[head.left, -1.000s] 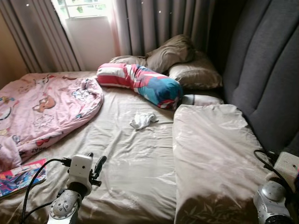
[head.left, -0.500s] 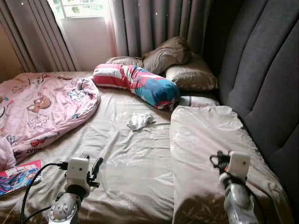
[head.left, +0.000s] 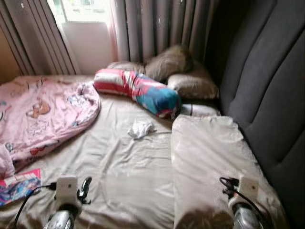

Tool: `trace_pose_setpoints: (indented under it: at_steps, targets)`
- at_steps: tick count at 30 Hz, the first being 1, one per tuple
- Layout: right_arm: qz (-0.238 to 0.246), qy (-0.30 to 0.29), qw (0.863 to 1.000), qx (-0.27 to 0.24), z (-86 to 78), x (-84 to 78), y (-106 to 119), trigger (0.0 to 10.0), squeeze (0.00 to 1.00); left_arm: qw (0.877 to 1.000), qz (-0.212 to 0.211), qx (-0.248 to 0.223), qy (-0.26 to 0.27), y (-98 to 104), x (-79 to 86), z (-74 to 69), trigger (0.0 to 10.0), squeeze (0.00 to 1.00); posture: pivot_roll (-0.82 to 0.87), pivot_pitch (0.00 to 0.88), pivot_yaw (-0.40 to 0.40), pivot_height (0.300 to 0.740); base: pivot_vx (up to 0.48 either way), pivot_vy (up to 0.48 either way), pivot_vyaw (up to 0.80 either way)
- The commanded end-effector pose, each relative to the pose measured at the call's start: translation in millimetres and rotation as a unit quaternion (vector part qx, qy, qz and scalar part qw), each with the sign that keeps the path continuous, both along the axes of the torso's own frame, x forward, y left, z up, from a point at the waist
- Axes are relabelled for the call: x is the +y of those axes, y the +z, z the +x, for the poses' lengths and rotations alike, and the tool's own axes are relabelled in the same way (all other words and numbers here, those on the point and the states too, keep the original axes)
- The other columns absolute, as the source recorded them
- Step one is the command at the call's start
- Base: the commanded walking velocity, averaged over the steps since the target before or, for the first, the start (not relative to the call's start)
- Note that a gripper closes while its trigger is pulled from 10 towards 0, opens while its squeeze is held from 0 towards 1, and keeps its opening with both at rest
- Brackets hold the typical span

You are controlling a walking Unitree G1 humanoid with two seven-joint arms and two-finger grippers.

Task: Clean up the room

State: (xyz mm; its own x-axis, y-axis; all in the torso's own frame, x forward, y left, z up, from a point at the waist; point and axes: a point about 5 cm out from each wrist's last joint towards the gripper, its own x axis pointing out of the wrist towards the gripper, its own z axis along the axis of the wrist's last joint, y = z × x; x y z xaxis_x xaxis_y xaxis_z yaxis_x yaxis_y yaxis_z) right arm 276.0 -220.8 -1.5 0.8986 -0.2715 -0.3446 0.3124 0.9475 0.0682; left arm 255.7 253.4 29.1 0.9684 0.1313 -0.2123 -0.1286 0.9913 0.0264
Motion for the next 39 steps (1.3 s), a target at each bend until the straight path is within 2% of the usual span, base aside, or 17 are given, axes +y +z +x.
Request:
trace_pose_setpoints:
  at_steps: [1,3,4,8,12,13,16,17,18,19,21,29,34,39]
  targets:
    - [0.004,0.001,1.0,0.021,-4.4,0.6,-6,10.0,0.0,0.999,-0.004,0.025,0.019,-10,9.6,-5.9,10.0,0.0,0.06,0.0,-0.005,0.74,0.0,0.0,0.0]
    - [0.004,0.003,1.0,0.029,-6.3,0.7,-9,10.0,0.0,0.999,-0.006,0.04,0.021,-16,10.7,-8.7,10.0,0.0,0.06,0.0,-0.005,0.74,0.0,0.0,0.0]
    - [0.005,0.002,0.999,0.044,-10.5,-0.5,-13,10.0,0.0,0.997,-0.009,0.066,0.026,-27,11.3,-13.9,10.0,0.0,0.06,0.0,-0.013,0.74,0.0,0.0,0.0]
    - [0.01,0.001,0.996,0.083,-22.8,-3.3,-25,10.0,0.0,0.993,-0.021,0.113,0.04,-45,10.0,-21.8,10.0,0.0,0.08,0.0,-0.029,0.74,0.0,0.0,0.0]
    - [0.023,0.0,0.995,0.101,-31.3,-3.6,-32,10.0,0.0,0.988,-0.035,0.142,0.054,-54,8.6,-26.7,10.0,0.0,0.08,0.0,-0.034,0.74,0.0,0.0,0.0]
    - [0.036,-0.01,0.99,0.137,-45.7,-3.6,-44,10.0,0.0,0.98,-0.041,0.18,0.079,-65,13.3,-38.4,10.0,0.0,0.08,0.0,-0.031,0.74,0.0,0.0,0.0]
    - [0.053,-0.025,0.982,0.177,-62.9,-2.3,-57,10.0,0.0,0.967,-0.045,0.231,0.098,-79,16.2,-56.8,10.0,0.0,0.07,0.0,-0.022,0.74,0.0,0.0,0.0]
    - [0.054,-0.024,0.976,0.208,-75.6,2.1,-66,10.0,0.0,0.958,-0.042,0.266,0.097,-89,14.4,-70.8,10.0,0.0,0.06,0.0,-0.011,0.74,0.0,0.0,0.0]
    - [0.054,-0.024,0.976,0.208,-75.6,2.1,-66,10.0,0.0,0.958,-0.042,0.266,0.097,-89,14.4,-70.8,10.0,0.0,0.06,0.0,-0.011,0.74,0.0,0.0,0.0]
    - [0.054,-0.024,0.972,0.227,-83.9,5.4,-72,10.0,0.0,0.954,-0.04,0.284,0.092,-94,12.5,-78.6,10.0,0.0,0.05,0.0,-0.006,0.74,0.0,0.0,0.0]
    - [0.06,-0.023,0.969,0.238,-91.9,10.8,-77,10.0,0.0,0.953,-0.038,0.289,0.086,-97,9.7,-83.9,10.0,0.0,0.05,0.0,-0.002,0.74,0.0,0.0,0.0]
    - [0.069,-0.003,0.965,0.253,-96.6,18.3,-81,10.0,0.0,0.951,-0.043,0.293,0.087,-98,9.3,-84.2,10.0,0.0,0.05,0.0,0.002,0.74,0.0,0.0,0.0]
    - [0.055,-0.004,0.974,0.222,-78.7,16.6,-71,10.0,0.0,0.947,-0.044,0.305,0.097,-96,17.8,-83.0,10.0,0.0,0.05,0.0,0.011,0.74,0.0,0.0,0.0]
    - [0.061,0.028,0.973,0.22,-77.1,24.4,-71,10.0,0.0,0.943,-0.043,0.314,0.099,-96,20.7,-85.0,10.0,0.0,0.06,0.0,0.009,0.74,0.0,0.254,0.32]
